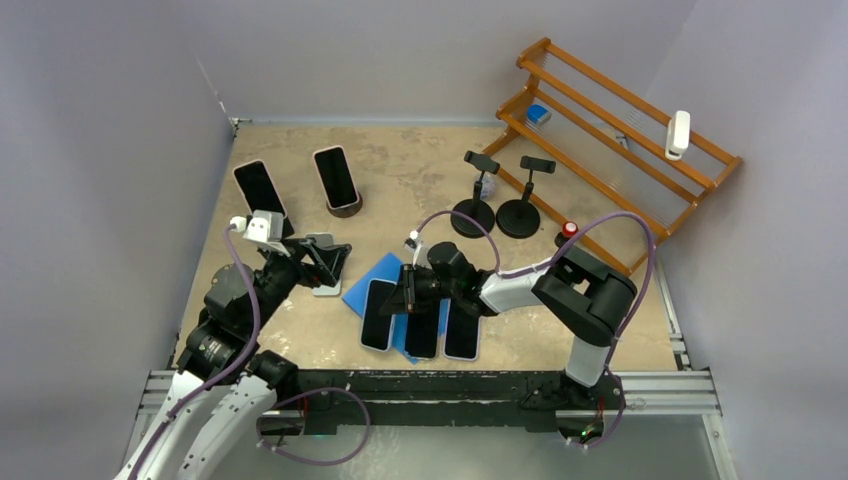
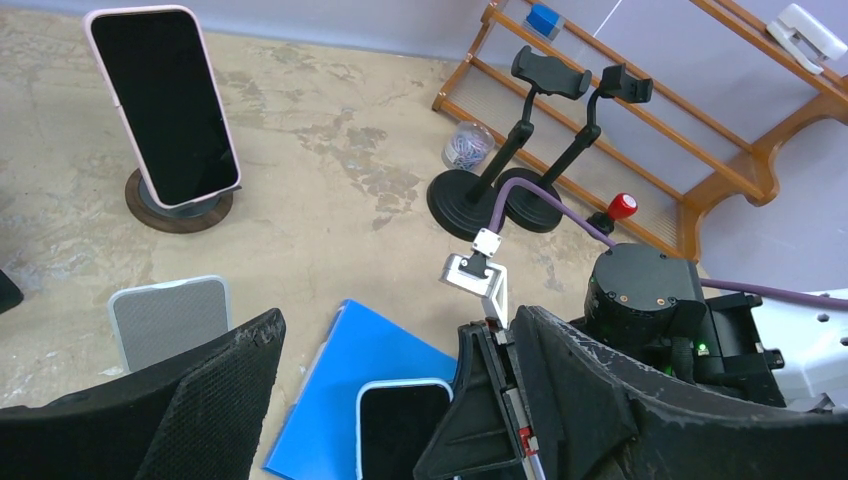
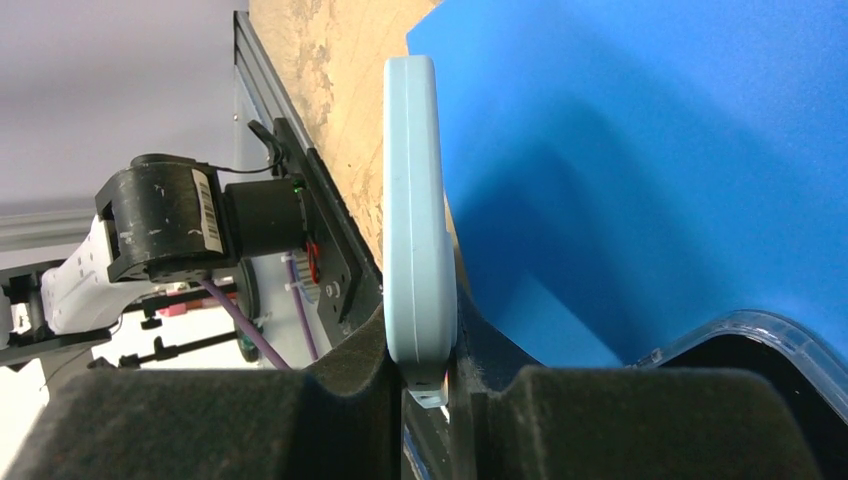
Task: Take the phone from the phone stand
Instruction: Place the phone at the center of the board.
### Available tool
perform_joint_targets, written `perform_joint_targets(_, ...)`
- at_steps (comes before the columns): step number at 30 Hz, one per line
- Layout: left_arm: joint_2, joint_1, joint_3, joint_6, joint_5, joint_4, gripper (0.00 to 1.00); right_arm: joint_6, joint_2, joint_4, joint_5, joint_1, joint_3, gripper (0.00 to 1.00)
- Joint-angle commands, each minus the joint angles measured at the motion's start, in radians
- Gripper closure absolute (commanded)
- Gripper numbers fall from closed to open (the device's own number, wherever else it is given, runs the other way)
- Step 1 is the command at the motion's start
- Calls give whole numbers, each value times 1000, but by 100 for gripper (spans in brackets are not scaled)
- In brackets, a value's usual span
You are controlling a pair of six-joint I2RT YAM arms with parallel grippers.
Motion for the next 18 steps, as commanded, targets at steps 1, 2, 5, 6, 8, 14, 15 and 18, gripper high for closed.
perform_joint_targets(1, -1, -1, 8, 25, 1, 39, 18, 4, -3, 44, -13, -2, 41, 82)
perform_joint_targets(2, -2, -2, 8, 26, 0, 40, 18, 2, -3, 36, -8, -4, 42, 79)
perform_joint_targets(5, -2, -2, 9, 30, -7, 39, 18, -4, -6, 24, 3, -7, 39, 74)
perform_joint_targets(6, -1, -2, 9, 30, -8, 39, 18, -5, -6, 22, 6, -9, 38, 73)
perform_joint_targets(8, -2, -2, 9, 31, -9, 39, 18, -7, -4, 13, 12, -12, 36, 71)
perform_joint_targets(14, 1, -2, 9, 30, -10, 38, 18, -16, -2, -4, 27, -22, 30, 64)
perform_joint_targets(15, 1, -1, 9, 30, -10, 36, 18, -18, -2, -10, 29, -24, 30, 64)
perform_joint_targets(18, 2, -2, 9, 30, -10, 37, 18, -26, -4, -21, 41, -28, 27, 61)
